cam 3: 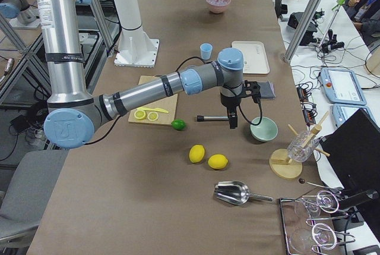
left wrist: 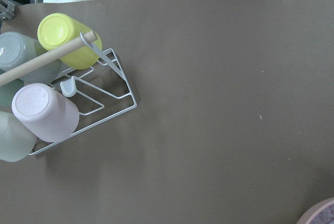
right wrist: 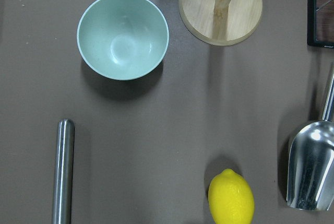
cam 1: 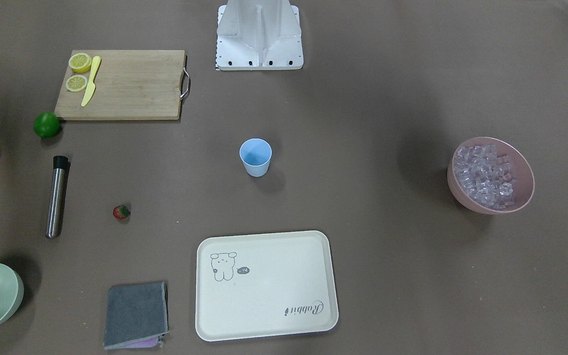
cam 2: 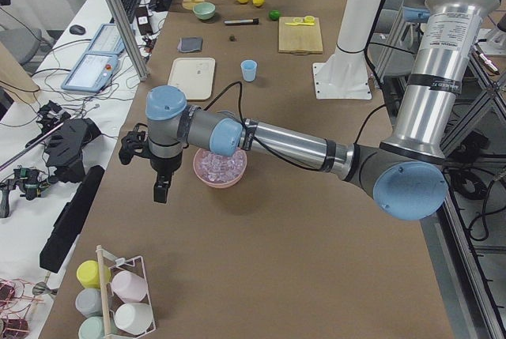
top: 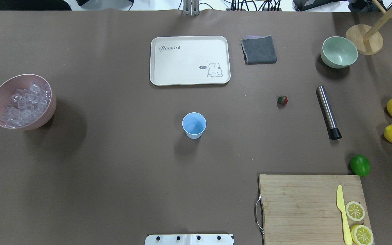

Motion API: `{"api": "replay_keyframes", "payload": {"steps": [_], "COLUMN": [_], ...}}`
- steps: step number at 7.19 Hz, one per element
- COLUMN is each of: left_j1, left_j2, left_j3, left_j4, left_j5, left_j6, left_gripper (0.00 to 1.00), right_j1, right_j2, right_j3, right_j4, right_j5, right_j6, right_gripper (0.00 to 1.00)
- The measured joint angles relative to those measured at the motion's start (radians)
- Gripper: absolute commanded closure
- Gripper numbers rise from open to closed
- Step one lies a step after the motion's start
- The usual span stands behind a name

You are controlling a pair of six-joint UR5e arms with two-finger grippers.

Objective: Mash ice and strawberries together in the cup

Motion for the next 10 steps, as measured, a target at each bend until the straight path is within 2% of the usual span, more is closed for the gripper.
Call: {"api": "replay_keyframes", "payload": {"steps": [5,7,10], "left_j1": [0.002,0.012,0.1], "left_j2": [0.02,0.019,0.014], "left_j3": [-0.034,-0.079,-0.111], "left_j4": [0.001,-0.002,-0.03], "left_j5": [-0.015,-0.018,-0.086], "left_j6": [-0.006,-0.009,-0.051], "left_gripper": [0.03,0.03,0.03], "right_j1": [0.003,0.003,0.003], "right_j2": [0.003,-0.001,-0.012], "right_j3": [0.005,0.006,0.007], "right_j4": [0.0,0.0,0.001], "right_j5": [0.0,0.001,0.001], "right_j6": [0.0,0.002,0.0], "right_gripper": [0.0,0.0,0.0]}}
